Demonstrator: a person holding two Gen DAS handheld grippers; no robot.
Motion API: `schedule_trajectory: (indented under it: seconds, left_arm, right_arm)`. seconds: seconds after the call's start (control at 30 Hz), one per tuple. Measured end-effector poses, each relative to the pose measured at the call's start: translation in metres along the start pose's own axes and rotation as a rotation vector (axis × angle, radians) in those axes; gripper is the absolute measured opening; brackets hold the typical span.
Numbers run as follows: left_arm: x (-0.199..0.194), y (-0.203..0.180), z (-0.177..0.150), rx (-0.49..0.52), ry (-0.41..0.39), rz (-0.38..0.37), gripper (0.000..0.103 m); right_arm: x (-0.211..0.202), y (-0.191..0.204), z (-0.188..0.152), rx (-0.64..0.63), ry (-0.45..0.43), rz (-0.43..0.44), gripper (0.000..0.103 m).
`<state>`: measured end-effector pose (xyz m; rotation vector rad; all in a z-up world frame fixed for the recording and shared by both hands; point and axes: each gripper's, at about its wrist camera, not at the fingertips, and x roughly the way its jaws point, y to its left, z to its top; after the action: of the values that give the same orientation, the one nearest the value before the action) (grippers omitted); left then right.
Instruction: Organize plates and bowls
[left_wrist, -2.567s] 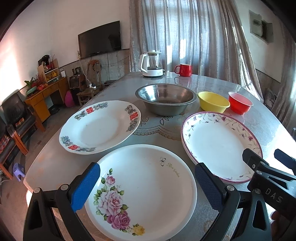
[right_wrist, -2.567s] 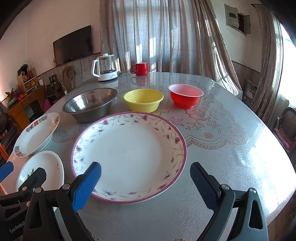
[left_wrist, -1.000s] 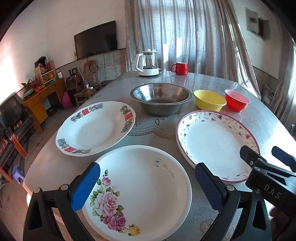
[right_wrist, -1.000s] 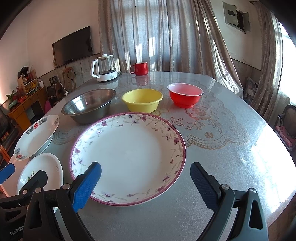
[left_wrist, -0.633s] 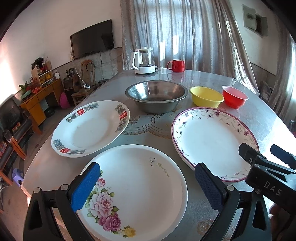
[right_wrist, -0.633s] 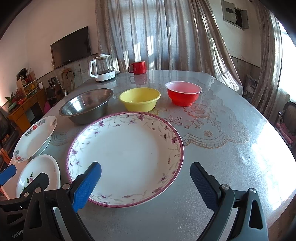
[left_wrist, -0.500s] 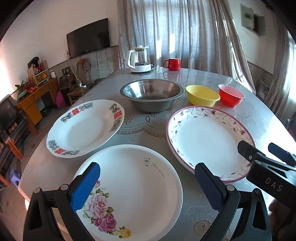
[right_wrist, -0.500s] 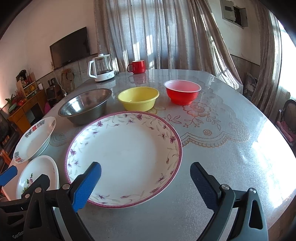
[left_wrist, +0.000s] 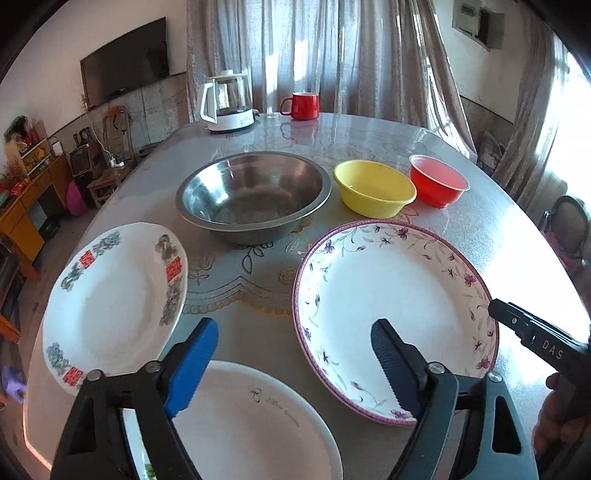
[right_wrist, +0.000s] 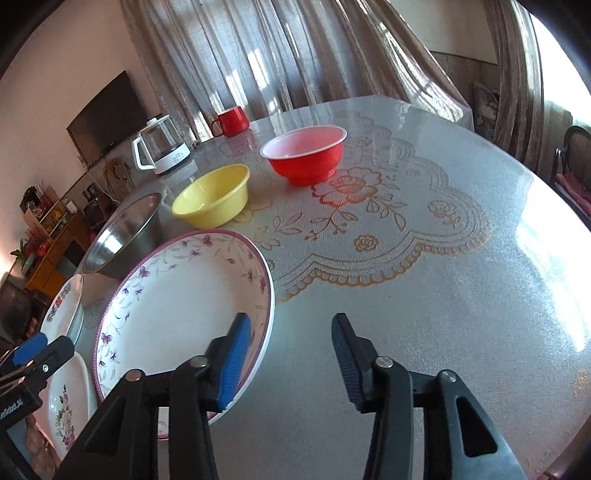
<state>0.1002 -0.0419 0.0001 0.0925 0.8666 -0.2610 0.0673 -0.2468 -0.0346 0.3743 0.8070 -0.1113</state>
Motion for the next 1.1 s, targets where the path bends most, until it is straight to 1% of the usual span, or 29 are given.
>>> schedule_trajectory:
  seconds: [0.03, 0.13, 0.23, 0.3, 0.4, 0.5, 0.6, 0.7, 0.8, 0.87, 1.1]
  left_arm:
    - [0.006, 0.000, 0.003, 0.003, 0.017, -0.012, 0.078]
    - [0.024, -0.003, 0.010, 0.025, 0.051, -0.027, 0.077]
    - [0.043, -0.007, 0.013, 0.051, 0.097, -0.034, 0.071]
    - [0.052, -0.011, 0.015, 0.066, 0.122, -0.047, 0.071]
    - [0.063, -0.020, 0.016, 0.105, 0.155, -0.090, 0.066]
    - [0.069, -0.026, 0.014, 0.124, 0.160, -0.066, 0.067]
    - [0.067, -0.026, 0.014, 0.107, 0.167, -0.068, 0.066]
    - [0.066, -0.028, 0.013, 0.111, 0.175, -0.062, 0.066]
    - [0.063, -0.030, 0.012, 0.099, 0.192, -0.082, 0.066]
    - [0.060, -0.032, 0.012, 0.102, 0.197, -0.093, 0.066]
    - [0.055, -0.055, 0.006, 0.117, 0.196, -0.124, 0.066]
  right_arm:
    - [0.004, 0.000, 0.000, -0.001, 0.011, 0.006, 0.039]
    - [0.015, 0.003, -0.002, -0.010, 0.047, 0.040, 0.035]
    - [0.019, 0.011, -0.002, -0.050, 0.052, 0.046, 0.034]
    - [0.021, 0.014, -0.002, -0.071, 0.056, 0.060, 0.033]
    - [0.025, 0.023, -0.002, -0.135, 0.053, 0.049, 0.033]
    - [0.027, 0.030, -0.003, -0.184, 0.047, 0.040, 0.033]
    - [0.028, 0.030, -0.004, -0.207, 0.041, 0.037, 0.033]
    - [0.028, 0.026, -0.002, -0.186, 0.045, 0.058, 0.033]
    - [0.028, 0.015, 0.004, -0.114, 0.064, 0.103, 0.033]
    - [0.027, 0.008, 0.007, -0.081, 0.072, 0.115, 0.033]
    - [0.019, -0.015, 0.011, -0.014, 0.066, 0.100, 0.033]
